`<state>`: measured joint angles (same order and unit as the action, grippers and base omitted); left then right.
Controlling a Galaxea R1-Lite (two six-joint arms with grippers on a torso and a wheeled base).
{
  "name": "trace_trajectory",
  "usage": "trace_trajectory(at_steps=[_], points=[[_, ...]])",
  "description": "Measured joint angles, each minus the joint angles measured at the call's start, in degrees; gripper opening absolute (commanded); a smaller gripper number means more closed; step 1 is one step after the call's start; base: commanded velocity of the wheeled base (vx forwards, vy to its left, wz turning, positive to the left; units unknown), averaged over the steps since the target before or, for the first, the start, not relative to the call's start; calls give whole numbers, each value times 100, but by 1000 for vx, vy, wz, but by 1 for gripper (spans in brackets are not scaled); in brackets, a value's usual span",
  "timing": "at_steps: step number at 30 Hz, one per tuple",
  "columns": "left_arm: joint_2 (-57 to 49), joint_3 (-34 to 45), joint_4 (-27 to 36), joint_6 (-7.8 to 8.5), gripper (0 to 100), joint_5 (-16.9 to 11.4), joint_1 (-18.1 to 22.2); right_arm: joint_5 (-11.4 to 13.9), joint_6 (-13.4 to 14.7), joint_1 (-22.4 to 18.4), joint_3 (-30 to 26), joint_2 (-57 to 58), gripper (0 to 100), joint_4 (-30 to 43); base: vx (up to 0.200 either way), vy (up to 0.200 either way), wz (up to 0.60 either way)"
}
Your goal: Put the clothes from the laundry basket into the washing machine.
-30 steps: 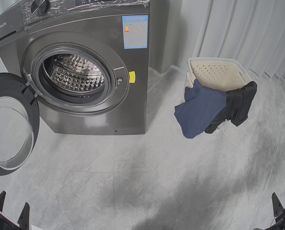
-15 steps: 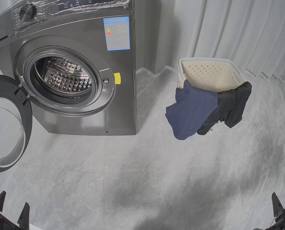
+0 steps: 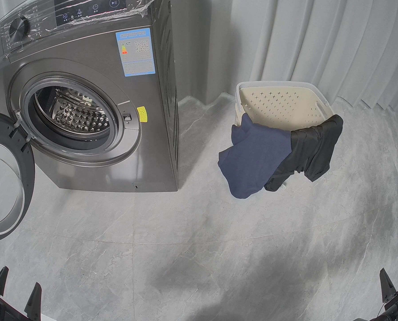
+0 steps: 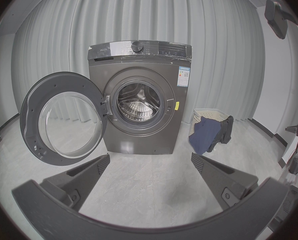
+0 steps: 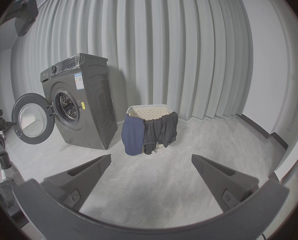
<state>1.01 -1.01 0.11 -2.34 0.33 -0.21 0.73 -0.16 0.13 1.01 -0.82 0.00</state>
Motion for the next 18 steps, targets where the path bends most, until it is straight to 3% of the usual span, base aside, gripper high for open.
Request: trace_trajectory(at_steps=[10,18], points=[[2,0,-1,0,100,0,5,-5,6,5,0,-2,100,0,20,0,0],[2,0,-1,0,100,0,5,-5,2,0,0,-4,100,0,0,-200,0]])
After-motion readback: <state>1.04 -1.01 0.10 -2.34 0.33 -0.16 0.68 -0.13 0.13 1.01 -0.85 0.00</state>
